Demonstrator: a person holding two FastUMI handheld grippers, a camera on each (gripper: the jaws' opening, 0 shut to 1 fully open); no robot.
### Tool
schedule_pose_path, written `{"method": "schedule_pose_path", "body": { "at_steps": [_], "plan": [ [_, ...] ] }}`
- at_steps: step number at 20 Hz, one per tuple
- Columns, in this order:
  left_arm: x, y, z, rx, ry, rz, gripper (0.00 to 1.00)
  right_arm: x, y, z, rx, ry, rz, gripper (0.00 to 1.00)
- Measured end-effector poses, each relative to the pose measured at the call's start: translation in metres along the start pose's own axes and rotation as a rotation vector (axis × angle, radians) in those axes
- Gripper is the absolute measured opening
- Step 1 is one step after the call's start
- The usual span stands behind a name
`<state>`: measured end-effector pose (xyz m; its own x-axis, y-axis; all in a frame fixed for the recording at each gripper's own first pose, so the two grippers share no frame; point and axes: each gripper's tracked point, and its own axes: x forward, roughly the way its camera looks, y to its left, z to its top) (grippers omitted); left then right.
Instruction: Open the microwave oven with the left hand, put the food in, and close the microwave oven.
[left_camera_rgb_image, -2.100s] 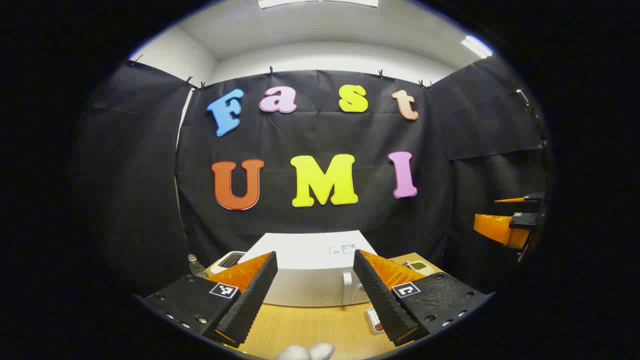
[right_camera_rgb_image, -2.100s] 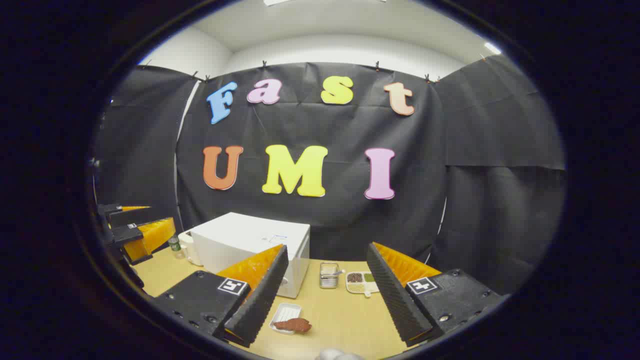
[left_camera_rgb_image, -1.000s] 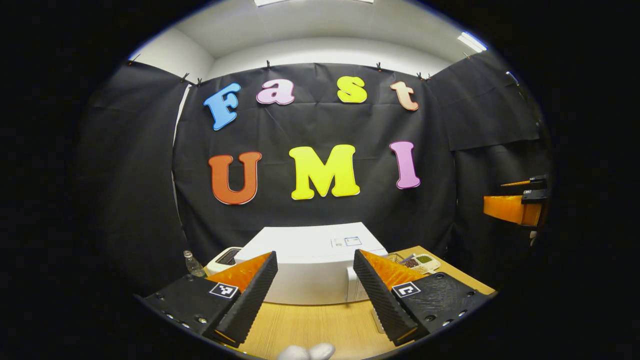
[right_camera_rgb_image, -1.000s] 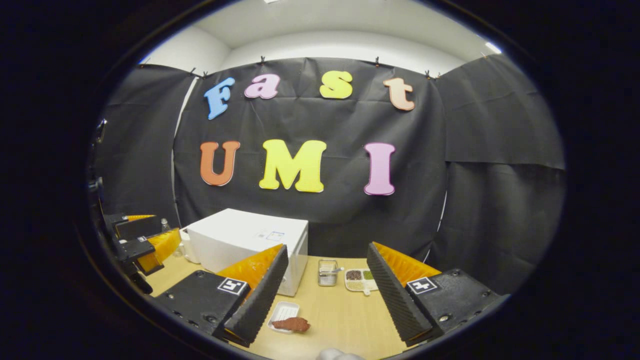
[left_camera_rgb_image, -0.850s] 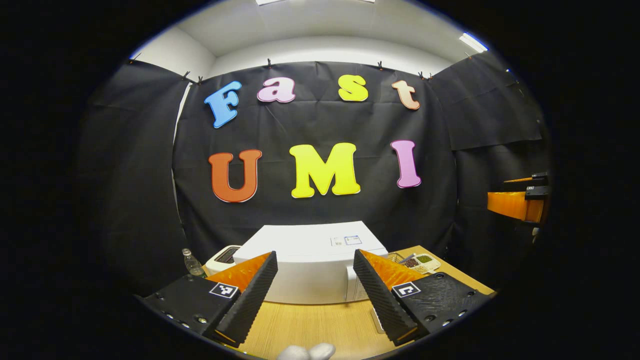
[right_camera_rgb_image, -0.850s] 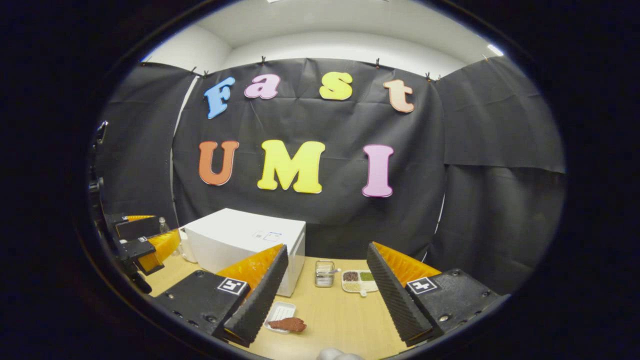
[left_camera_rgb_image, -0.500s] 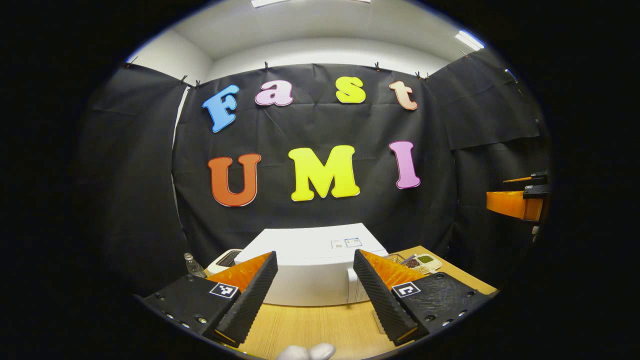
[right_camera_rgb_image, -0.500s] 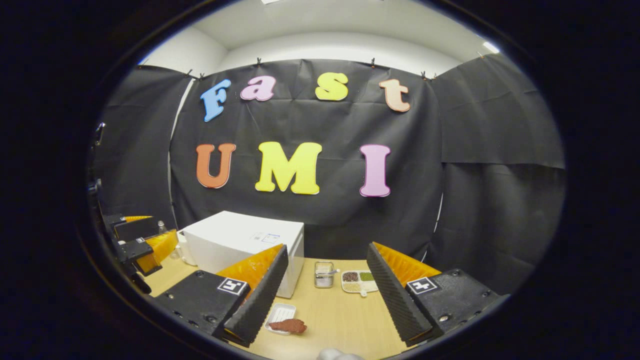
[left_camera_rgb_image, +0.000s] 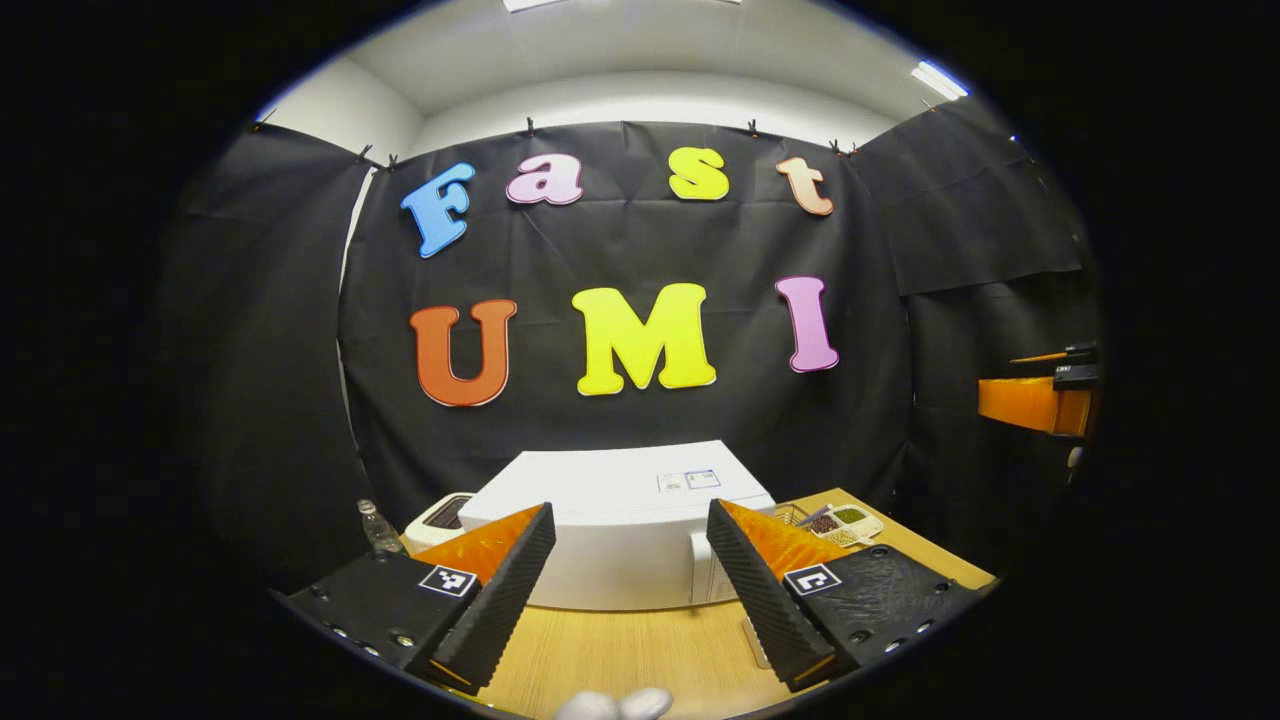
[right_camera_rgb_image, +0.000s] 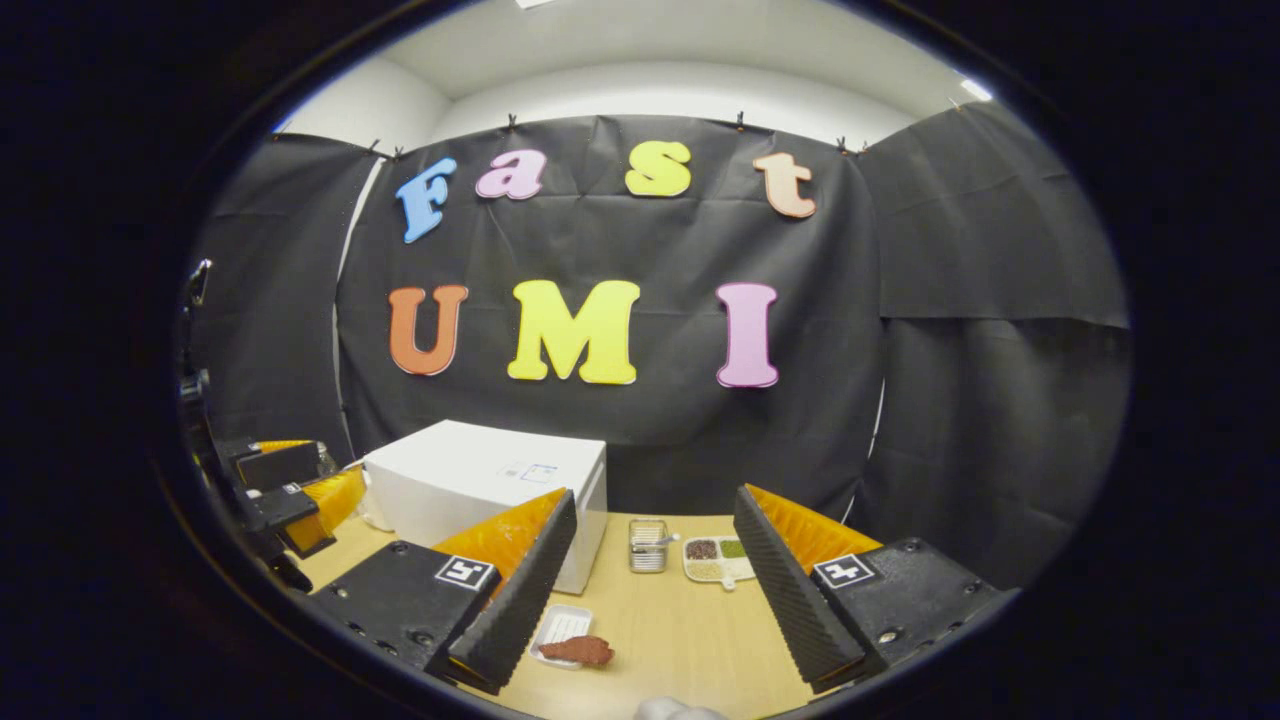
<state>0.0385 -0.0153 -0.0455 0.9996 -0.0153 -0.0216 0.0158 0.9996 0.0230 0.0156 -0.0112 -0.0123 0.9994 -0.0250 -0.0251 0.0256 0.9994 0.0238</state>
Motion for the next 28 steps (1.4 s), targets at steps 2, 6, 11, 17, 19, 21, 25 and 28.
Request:
{"method": "schedule_pose_path", "body": {
  "at_steps": [2, 6, 11, 17, 19, 21, 25, 28],
  "plan": [
    [0.011, -0.006, -0.015, -0.002, -0.002, -0.007, 0.95, 0.0, -0.002, 0.002, -0.003, 0.001, 0.001, 1.0],
    [0.047, -0.024, -0.055, -0.01, 0.009, -0.027, 0.96, 0.001, -0.008, 0.009, -0.017, 0.01, -0.002, 0.92],
    [0.099, -0.056, -0.12, -0.036, 0.085, -0.058, 0.96, 0.003, -0.022, 0.013, -0.063, 0.032, -0.036, 0.92],
    [0.161, -0.071, -0.167, -0.023, 0.113, -0.053, 0.93, 0.006, -0.034, 0.006, -0.1, 0.073, -0.076, 0.94],
    [0.17, -0.074, -0.176, -0.015, 0.129, -0.056, 0.92, 0.007, -0.035, 0.003, -0.099, 0.083, -0.076, 0.96],
    [0.171, -0.076, -0.175, -0.005, 0.113, -0.042, 0.84, 0.01, -0.036, 0.001, -0.091, 0.087, -0.075, 1.0],
    [0.173, -0.077, -0.18, -0.036, 0.122, -0.051, 0.35, 0.013, -0.038, -0.003, -0.08, 0.093, -0.065, 0.96],
    [0.17, -0.075, -0.176, -0.048, 0.115, -0.038, 0.16, 0.012, -0.038, -0.006, -0.075, 0.101, -0.056, 1.0]
  ]
}}
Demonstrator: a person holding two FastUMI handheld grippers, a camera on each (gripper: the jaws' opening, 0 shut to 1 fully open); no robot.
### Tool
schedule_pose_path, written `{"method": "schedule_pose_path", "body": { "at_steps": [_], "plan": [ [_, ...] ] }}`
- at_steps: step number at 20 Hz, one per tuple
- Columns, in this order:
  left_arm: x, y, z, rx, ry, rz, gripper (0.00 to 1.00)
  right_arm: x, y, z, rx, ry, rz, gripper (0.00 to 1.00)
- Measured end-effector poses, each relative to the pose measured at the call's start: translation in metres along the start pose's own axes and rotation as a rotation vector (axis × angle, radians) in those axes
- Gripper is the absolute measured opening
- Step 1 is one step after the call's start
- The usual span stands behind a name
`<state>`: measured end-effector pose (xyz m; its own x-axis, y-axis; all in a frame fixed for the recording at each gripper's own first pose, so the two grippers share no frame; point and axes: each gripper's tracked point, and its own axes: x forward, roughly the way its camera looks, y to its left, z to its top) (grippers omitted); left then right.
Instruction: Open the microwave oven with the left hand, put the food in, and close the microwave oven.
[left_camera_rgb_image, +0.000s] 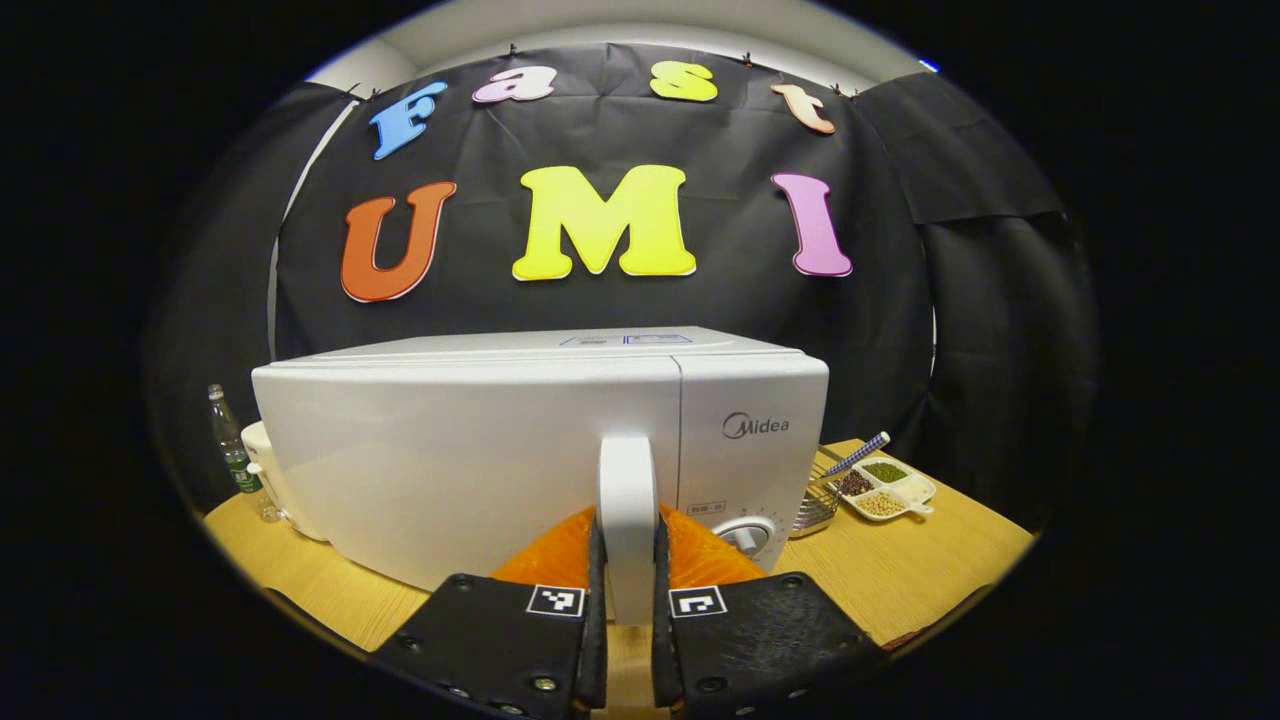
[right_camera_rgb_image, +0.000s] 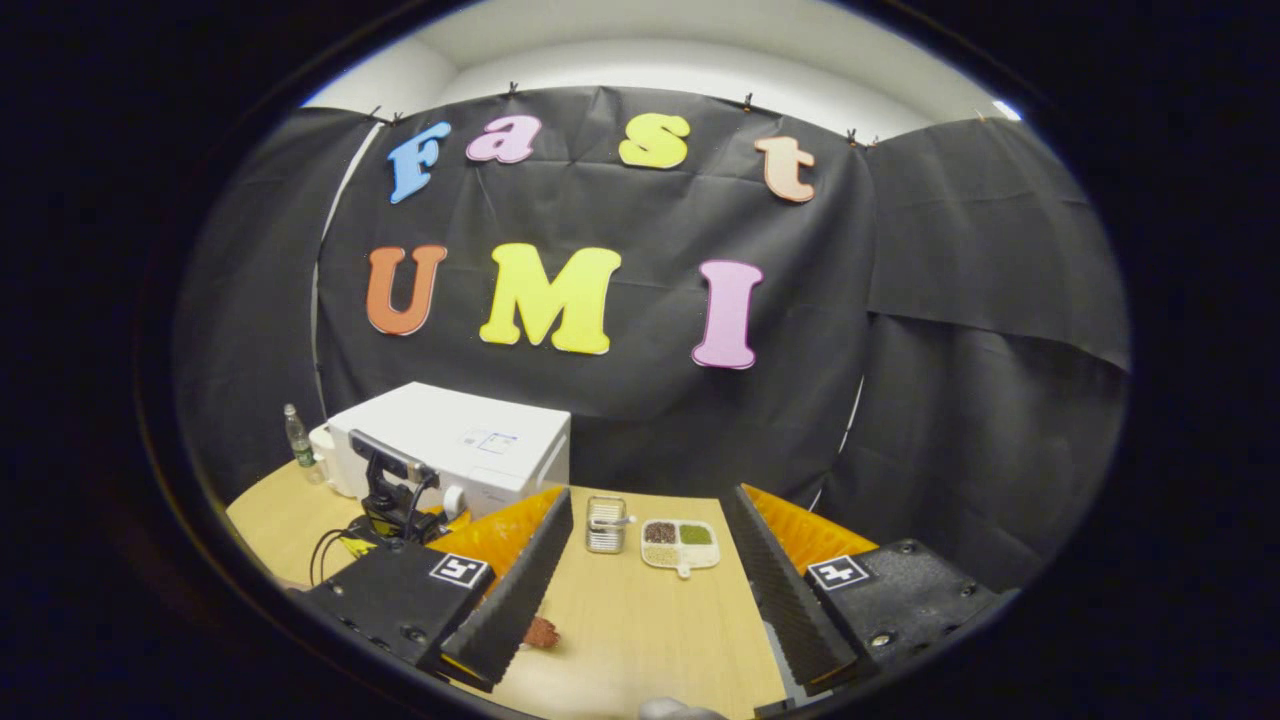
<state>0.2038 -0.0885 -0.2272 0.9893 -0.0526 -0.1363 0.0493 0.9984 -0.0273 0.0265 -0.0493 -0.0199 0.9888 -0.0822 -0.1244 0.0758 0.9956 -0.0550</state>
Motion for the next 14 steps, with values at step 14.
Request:
{"method": "schedule_pose_path", "body": {
  "at_steps": [14],
  "plan": [
    [-0.033, 0.004, -0.005, 0.025, -0.002, -0.038, 0.07, -0.021, 0.003, -0.001, -0.033, -0.014, 0.025, 0.96]
  ]
}}
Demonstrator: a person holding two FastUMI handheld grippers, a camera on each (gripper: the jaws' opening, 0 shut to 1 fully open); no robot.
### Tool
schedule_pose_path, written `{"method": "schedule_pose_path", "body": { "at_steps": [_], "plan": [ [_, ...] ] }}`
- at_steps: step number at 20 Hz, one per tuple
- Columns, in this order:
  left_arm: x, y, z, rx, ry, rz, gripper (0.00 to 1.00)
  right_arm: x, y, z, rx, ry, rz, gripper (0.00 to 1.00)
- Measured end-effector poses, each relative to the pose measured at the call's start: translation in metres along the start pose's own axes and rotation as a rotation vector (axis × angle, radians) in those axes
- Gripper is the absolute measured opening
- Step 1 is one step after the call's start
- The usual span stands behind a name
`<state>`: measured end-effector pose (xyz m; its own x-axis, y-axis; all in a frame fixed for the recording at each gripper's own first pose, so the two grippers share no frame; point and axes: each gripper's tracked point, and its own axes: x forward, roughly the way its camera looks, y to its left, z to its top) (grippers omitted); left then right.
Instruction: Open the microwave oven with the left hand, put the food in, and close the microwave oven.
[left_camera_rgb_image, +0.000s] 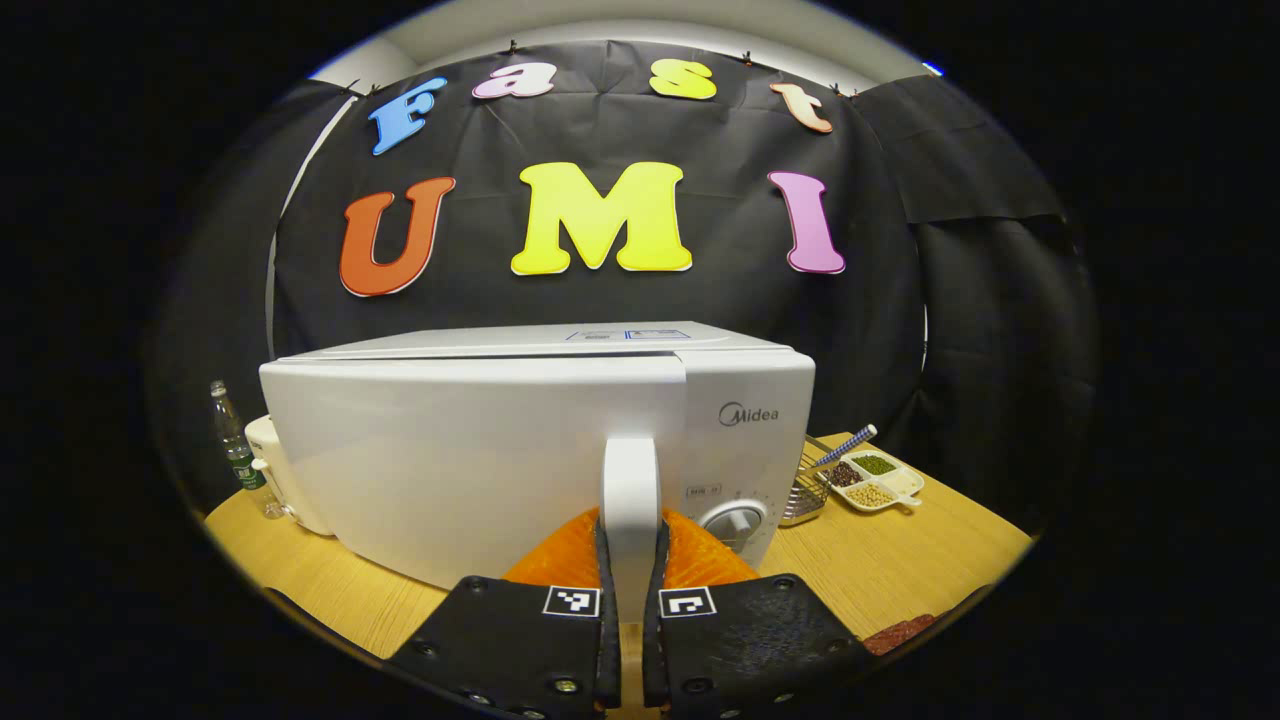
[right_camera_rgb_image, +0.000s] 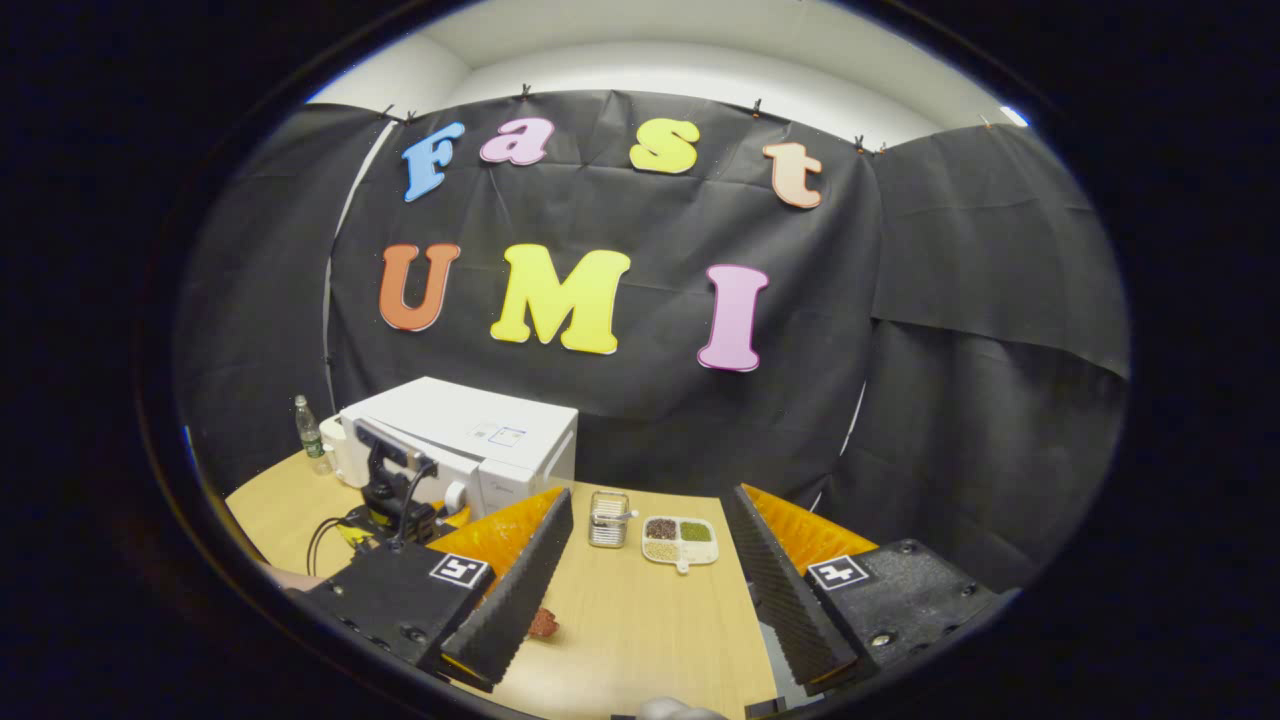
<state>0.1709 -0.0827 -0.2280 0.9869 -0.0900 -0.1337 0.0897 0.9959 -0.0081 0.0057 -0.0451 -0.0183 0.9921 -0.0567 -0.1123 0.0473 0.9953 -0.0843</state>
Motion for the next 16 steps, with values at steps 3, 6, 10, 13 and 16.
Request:
{"method": "schedule_pose_path", "body": {
  "at_steps": [3, 6, 10, 13, 16],
  "plan": [
    [-0.035, 0.01, -0.01, -0.026, 0.025, -0.006, 0.07, -0.006, 0.013, -0.007, -0.007, 0.006, 0.033, 1.0],
    [-0.065, 0.021, -0.014, 0.002, 0.044, 0.013, 0.08, -0.012, 0.026, -0.012, 0.006, 0.004, 0.06, 1.0],
    [-0.084, 0.047, -0.015, 0.027, 0.063, 0.084, 0.27, -0.021, 0.035, -0.018, 0.011, -0.001, 0.068, 0.96],
    [-0.088, 0.057, -0.011, 0.021, 0.054, 0.096, 0.9, -0.025, 0.036, -0.019, 0.03, -0.001, 0.062, 0.96],
    [-0.099, 0.061, -0.002, 0.058, 0.028, 0.092, 0.94, -0.028, 0.038, -0.021, 0.028, 0.001, 0.055, 0.96]
  ]
}}
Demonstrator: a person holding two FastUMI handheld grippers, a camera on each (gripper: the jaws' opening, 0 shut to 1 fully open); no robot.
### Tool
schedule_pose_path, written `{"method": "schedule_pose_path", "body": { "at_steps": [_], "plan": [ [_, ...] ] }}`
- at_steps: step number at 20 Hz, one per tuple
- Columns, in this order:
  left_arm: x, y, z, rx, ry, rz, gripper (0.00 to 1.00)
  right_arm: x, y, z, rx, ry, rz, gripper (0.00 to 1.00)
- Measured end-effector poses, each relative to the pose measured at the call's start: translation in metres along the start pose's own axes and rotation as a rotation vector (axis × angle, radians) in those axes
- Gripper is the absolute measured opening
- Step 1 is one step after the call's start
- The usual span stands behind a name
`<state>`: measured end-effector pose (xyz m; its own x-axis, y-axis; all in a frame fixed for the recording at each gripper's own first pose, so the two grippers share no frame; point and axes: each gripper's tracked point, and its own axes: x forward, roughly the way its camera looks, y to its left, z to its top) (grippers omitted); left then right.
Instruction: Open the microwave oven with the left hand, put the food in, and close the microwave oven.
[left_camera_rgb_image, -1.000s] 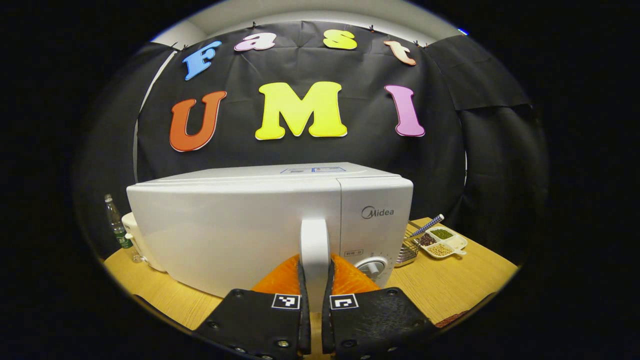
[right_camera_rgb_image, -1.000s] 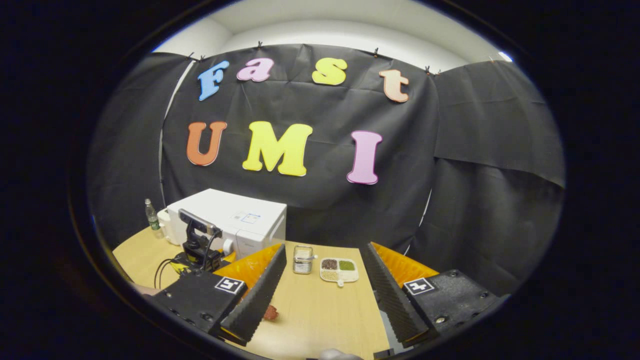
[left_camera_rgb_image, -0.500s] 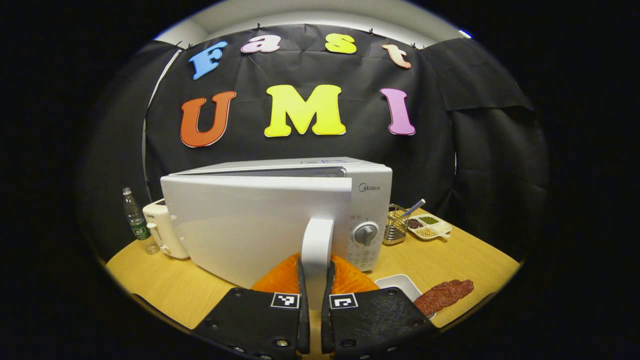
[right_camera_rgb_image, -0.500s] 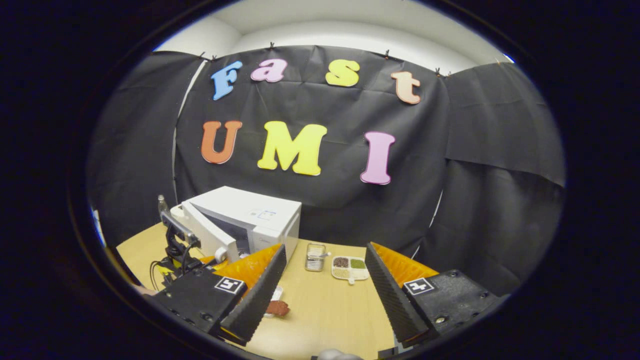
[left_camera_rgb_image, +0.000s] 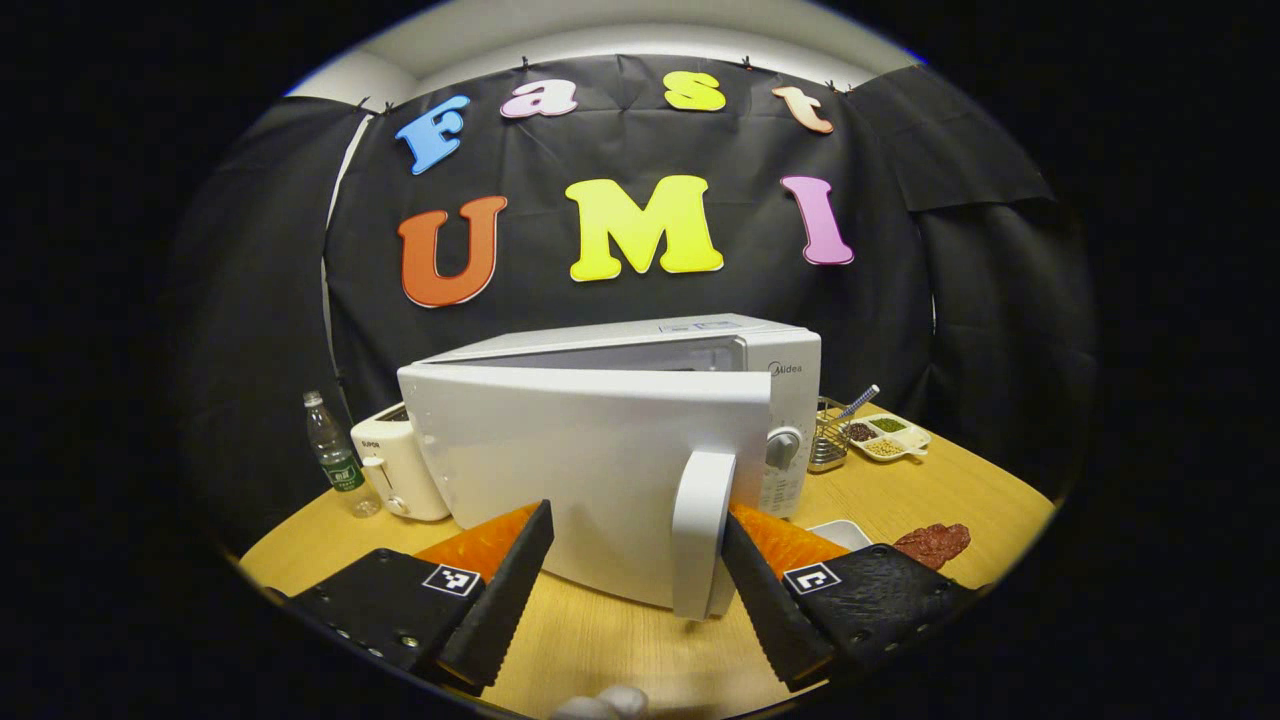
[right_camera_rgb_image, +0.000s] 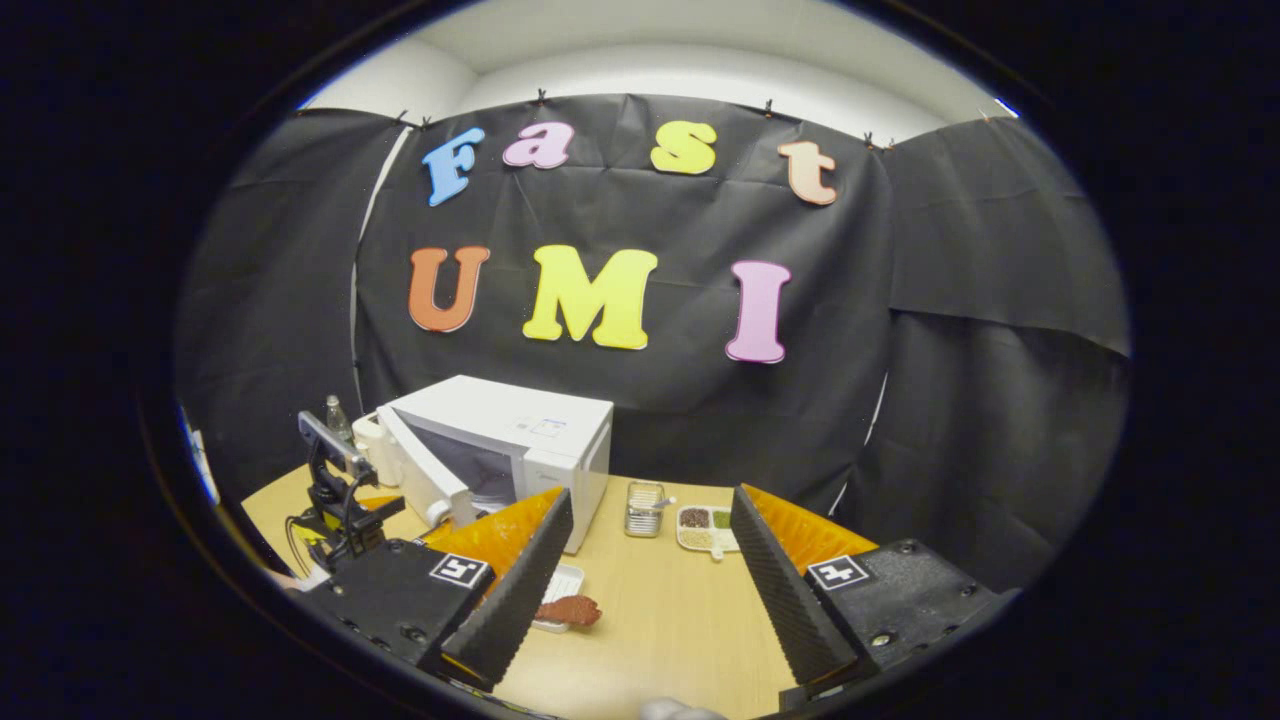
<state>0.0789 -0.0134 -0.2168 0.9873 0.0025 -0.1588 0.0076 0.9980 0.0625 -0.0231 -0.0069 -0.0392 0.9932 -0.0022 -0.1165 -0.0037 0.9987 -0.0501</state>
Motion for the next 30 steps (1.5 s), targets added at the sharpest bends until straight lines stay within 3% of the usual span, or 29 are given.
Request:
{"method": "schedule_pose_path", "body": {
  "at_steps": [1, 2, 3, 4, 5, 6, 7, 10, 11, 13, 15, 20, 21, 22, 24, 27, 28, 30],
  "plan": [
    [-0.003, 0.002, 0.0, 0.004, -0.002, -0.004, 0.88, -0.001, 0.002, -0.001, 0.002, 0.001, 0.0, 0.96],
    [-0.007, 0.005, -0.001, 0.002, 0.003, -0.008, 0.94, -0.002, 0.005, -0.002, 0.008, -0.001, 0.005, 1.0],
    [-0.013, 0.009, -0.003, -0.004, 0.008, -0.012, 0.94, -0.003, 0.008, -0.002, 0.012, -0.001, 0.006, 0.96],
    [-0.019, 0.012, -0.005, -0.007, 0.014, -0.014, 0.94, -0.003, 0.012, -0.004, 0.015, 0.0, 0.011, 1.0],
    [-0.027, 0.017, -0.007, -0.008, 0.019, -0.016, 0.94, -0.003, 0.015, -0.006, 0.018, 0.002, 0.013, 0.96],
    [-0.034, 0.022, -0.008, -0.006, 0.022, -0.014, 0.94, -0.004, 0.02, -0.008, 0.02, 0.002, 0.021, 1.0],
    [-0.041, 0.029, -0.011, 0.0, 0.025, -0.009, 0.94, -0.005, 0.026, -0.01, 0.022, 0.006, 0.026, 0.96],
    [-0.066, 0.052, -0.018, 0.007, 0.037, 0.018, 0.94, -0.007, 0.046, -0.017, 0.028, 0.014, 0.058, 0.96],
    [-0.074, 0.062, -0.021, 0.007, 0.04, 0.031, 0.94, -0.007, 0.053, -0.019, 0.026, 0.014, 0.068, 1.0],
    [-0.091, 0.083, -0.026, 0.012, 0.052, 0.062, 0.94, -0.008, 0.067, -0.021, 0.023, 0.016, 0.093, 0.96],
    [-0.108, 0.106, -0.031, 0.019, 0.065, 0.104, 0.94, -0.009, 0.081, -0.024, 0.019, 0.017, 0.119, 1.0],
    [-0.149, 0.172, -0.046, 0.035, 0.106, 0.213, 0.94, -0.008, 0.109, -0.034, 0.024, 0.028, 0.173, 0.96],
    [-0.158, 0.183, -0.041, 0.044, 0.092, 0.236, 0.95, -0.007, 0.113, -0.035, 0.025, 0.032, 0.181, 1.0],
    [-0.165, 0.193, -0.035, 0.046, 0.077, 0.251, 0.94, -0.005, 0.117, -0.037, 0.027, 0.036, 0.19, 0.96],
    [-0.176, 0.206, -0.032, 0.031, 0.08, 0.277, 0.94, -0.002, 0.123, -0.041, 0.029, 0.042, 0.2, 1.0],
    [-0.188, 0.215, -0.023, 0.026, 0.071, 0.303, 0.94, 0.004, 0.126, -0.045, 0.031, 0.049, 0.208, 1.0],
    [-0.19, 0.217, -0.02, 0.029, 0.063, 0.309, 0.94, 0.006, 0.127, -0.047, 0.034, 0.051, 0.213, 0.96],
    [-0.193, 0.215, -0.016, 0.035, 0.065, 0.312, 0.94, 0.01, 0.129, -0.048, 0.036, 0.058, 0.219, 1.0]
  ]
}}
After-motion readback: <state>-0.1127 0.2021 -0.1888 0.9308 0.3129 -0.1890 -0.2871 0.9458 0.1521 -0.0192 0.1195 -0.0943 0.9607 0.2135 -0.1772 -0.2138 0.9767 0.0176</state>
